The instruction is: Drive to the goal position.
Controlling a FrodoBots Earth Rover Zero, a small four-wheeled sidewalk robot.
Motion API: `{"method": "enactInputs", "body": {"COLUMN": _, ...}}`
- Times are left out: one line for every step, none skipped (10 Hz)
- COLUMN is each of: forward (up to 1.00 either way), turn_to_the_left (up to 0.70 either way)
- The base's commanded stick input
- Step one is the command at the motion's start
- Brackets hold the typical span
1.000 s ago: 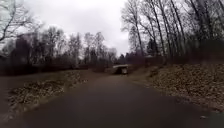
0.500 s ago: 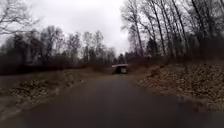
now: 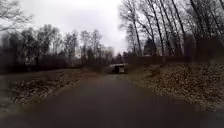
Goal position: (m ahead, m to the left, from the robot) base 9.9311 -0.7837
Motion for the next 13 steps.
{"method": "enactInputs", "body": {"forward": 1.00, "turn_to_the_left": 0.40}}
{"method": "enactInputs", "body": {"forward": 1.00, "turn_to_the_left": 0.29}}
{"method": "enactInputs", "body": {"forward": 1.00, "turn_to_the_left": 0.16}}
{"method": "enactInputs", "body": {"forward": 1.00, "turn_to_the_left": 0.04}}
{"method": "enactInputs", "body": {"forward": 1.00, "turn_to_the_left": 0.00}}
{"method": "enactInputs", "body": {"forward": 1.00, "turn_to_the_left": 0.00}}
{"method": "enactInputs", "body": {"forward": 1.00, "turn_to_the_left": 0.00}}
{"method": "enactInputs", "body": {"forward": 1.00, "turn_to_the_left": 0.00}}
{"method": "enactInputs", "body": {"forward": 1.00, "turn_to_the_left": 0.00}}
{"method": "enactInputs", "body": {"forward": 1.00, "turn_to_the_left": 0.00}}
{"method": "enactInputs", "body": {"forward": 1.00, "turn_to_the_left": 0.00}}
{"method": "enactInputs", "body": {"forward": 1.00, "turn_to_the_left": 0.00}}
{"method": "enactInputs", "body": {"forward": 1.00, "turn_to_the_left": 0.00}}
